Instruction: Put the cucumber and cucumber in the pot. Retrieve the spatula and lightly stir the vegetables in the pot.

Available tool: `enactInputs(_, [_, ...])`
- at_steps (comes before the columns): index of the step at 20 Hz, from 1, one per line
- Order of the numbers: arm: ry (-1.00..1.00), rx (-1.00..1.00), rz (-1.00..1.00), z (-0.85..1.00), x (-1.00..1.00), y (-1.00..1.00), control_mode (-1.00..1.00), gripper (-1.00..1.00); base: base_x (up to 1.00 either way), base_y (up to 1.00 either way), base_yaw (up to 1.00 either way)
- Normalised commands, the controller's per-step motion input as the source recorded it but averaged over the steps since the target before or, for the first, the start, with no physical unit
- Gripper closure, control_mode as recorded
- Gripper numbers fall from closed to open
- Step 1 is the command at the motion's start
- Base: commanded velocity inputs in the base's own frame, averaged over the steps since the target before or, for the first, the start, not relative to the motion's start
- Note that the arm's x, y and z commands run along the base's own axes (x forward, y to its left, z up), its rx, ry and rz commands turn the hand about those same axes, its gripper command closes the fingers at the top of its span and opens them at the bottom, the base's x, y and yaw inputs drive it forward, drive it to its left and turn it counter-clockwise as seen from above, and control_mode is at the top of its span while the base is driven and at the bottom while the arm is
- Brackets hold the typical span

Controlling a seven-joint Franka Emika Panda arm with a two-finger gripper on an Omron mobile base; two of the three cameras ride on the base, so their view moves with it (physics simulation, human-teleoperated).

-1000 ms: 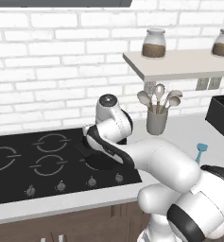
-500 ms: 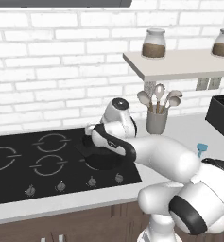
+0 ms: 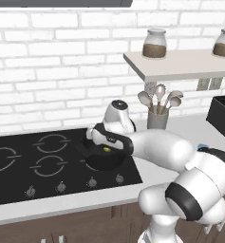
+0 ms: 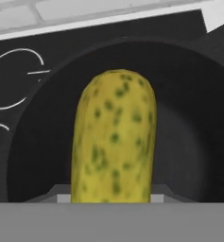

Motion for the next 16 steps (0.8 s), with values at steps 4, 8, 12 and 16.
enactInputs(4, [0.06, 0.00, -0.03, -0.14, 0.17, 0.01, -1.00, 1.00, 0.00, 0.00, 0.00])
enactInputs(8, [0.00, 0.00, -0.02, -0.21, 0.15, 0.04, -1.00, 1.00, 0.00, 0.00, 0.00])
enactInputs(12, [0.00, -0.02, -0.01, -0.29, 0.17, 0.09, -1.00, 1.00, 0.00, 0.00, 0.00])
enactInputs(16, [0.00, 0.00, -0.01, -0.30, 0.16, 0.03, -1.00, 1.00, 0.00, 0.00, 0.00])
